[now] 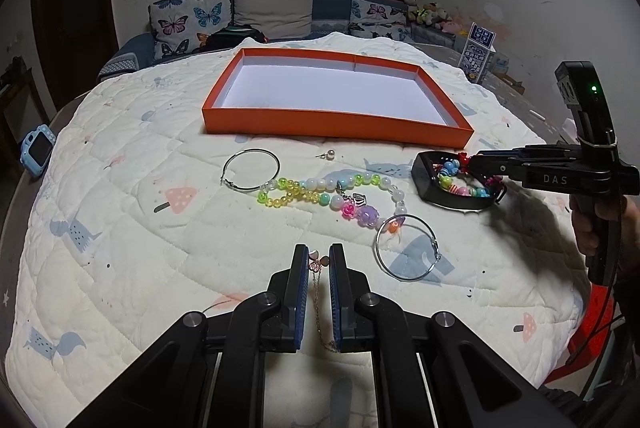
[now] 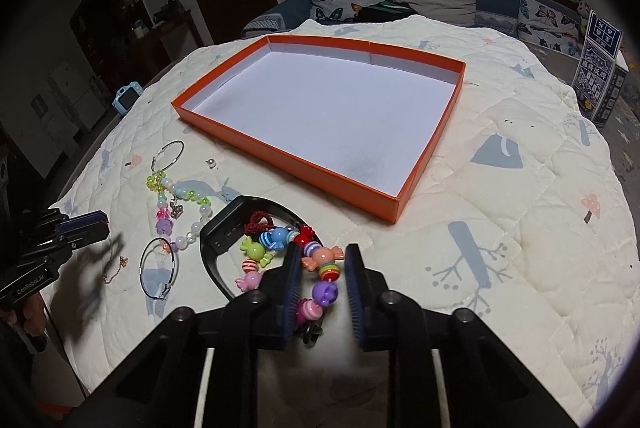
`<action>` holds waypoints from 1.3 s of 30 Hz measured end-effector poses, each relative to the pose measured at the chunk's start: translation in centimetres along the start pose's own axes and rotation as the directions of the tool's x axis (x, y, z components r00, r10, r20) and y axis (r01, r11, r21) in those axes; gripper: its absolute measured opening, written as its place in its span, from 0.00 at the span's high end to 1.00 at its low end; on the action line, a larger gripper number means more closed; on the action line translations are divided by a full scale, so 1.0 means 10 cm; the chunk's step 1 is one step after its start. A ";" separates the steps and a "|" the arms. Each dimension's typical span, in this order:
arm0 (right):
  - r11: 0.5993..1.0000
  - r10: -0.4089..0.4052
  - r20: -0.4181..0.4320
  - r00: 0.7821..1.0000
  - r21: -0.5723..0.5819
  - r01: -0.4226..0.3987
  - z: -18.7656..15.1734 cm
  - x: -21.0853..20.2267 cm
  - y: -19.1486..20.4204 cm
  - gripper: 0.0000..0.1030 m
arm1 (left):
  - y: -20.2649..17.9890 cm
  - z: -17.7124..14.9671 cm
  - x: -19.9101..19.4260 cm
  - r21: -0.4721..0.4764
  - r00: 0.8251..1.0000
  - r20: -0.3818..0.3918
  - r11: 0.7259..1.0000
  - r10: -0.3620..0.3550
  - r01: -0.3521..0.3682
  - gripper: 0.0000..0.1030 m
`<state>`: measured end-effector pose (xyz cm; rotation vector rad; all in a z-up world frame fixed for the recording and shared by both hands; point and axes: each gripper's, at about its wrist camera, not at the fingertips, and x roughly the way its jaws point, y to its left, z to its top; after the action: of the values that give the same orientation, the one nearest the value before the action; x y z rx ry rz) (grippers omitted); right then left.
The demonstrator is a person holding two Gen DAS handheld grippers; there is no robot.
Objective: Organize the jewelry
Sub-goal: 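Grasp the candy-bead bracelet with the right tool while the left tool lifts the chain, then carry both bracelets into the orange tray and open both tools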
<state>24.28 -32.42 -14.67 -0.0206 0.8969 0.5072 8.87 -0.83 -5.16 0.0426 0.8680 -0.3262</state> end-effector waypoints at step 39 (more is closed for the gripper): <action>1.000 0.024 0.219 0.976 -0.002 -0.024 0.94 -0.43 0.01 0.77 | 0.32 2.27 -0.53 0.084 0.963 0.265 0.994 0.049 -0.074 0.90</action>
<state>29.02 -32.01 -5.44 0.0460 0.6822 0.5207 23.45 -0.18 13.24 0.1108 0.5862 -0.3058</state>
